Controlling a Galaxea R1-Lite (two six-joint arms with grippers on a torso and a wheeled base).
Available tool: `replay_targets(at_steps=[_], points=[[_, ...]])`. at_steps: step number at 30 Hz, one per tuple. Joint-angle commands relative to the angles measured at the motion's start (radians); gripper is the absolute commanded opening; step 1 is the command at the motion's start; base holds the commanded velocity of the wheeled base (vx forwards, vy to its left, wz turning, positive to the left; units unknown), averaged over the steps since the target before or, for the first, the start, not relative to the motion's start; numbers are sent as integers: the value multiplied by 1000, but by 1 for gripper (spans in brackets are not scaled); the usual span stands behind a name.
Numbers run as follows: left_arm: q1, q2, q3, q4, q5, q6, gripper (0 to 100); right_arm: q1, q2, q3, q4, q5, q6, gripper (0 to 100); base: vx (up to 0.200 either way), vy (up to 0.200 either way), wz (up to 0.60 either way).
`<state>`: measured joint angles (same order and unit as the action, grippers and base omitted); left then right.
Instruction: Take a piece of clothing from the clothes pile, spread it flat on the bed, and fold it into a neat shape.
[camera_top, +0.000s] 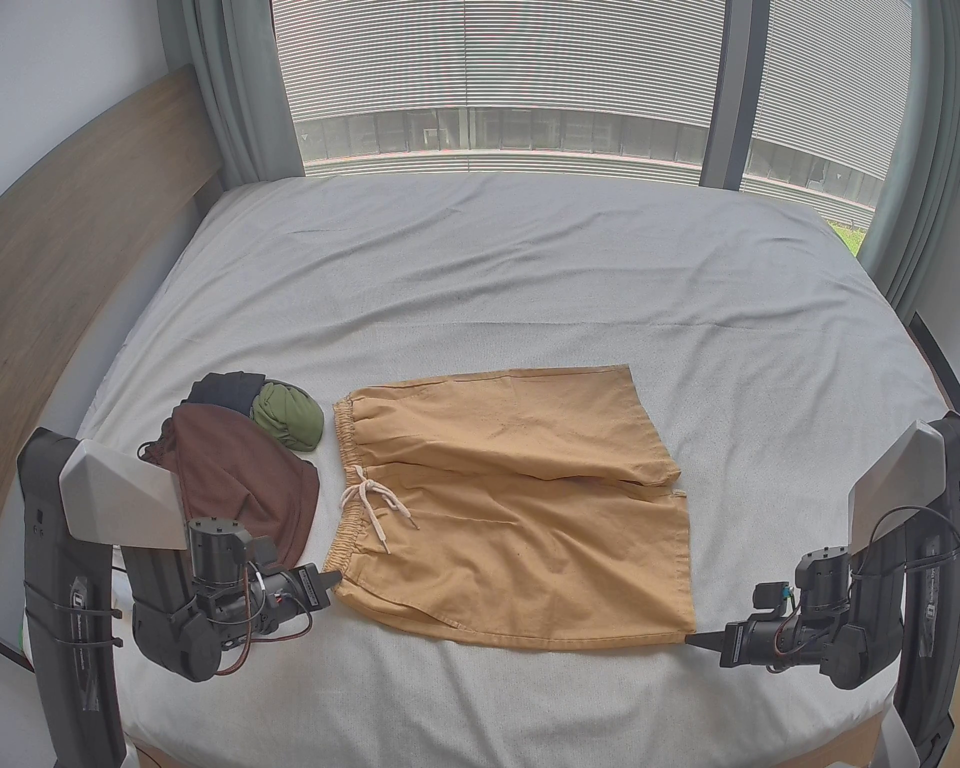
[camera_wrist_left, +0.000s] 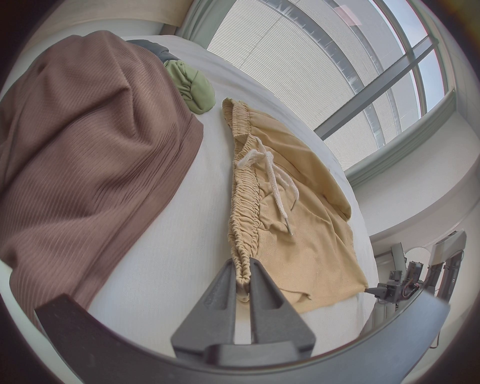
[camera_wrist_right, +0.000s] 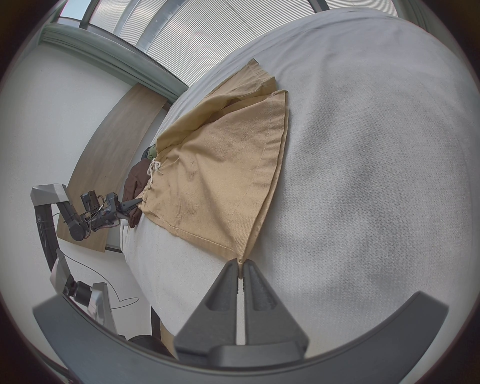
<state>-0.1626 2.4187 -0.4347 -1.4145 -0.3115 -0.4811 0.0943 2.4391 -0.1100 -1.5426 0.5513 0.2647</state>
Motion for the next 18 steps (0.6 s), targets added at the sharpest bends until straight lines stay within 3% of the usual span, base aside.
replay_targets(at_steps=[1,18], points=[[11,-61,102,-15,-28,7,0,-1,-15,24,1,1,-13,0,0,0,0],[38,-17,171,-58,-38,118,0,-13,-17,108,1,1,-87,0,0,0,0]])
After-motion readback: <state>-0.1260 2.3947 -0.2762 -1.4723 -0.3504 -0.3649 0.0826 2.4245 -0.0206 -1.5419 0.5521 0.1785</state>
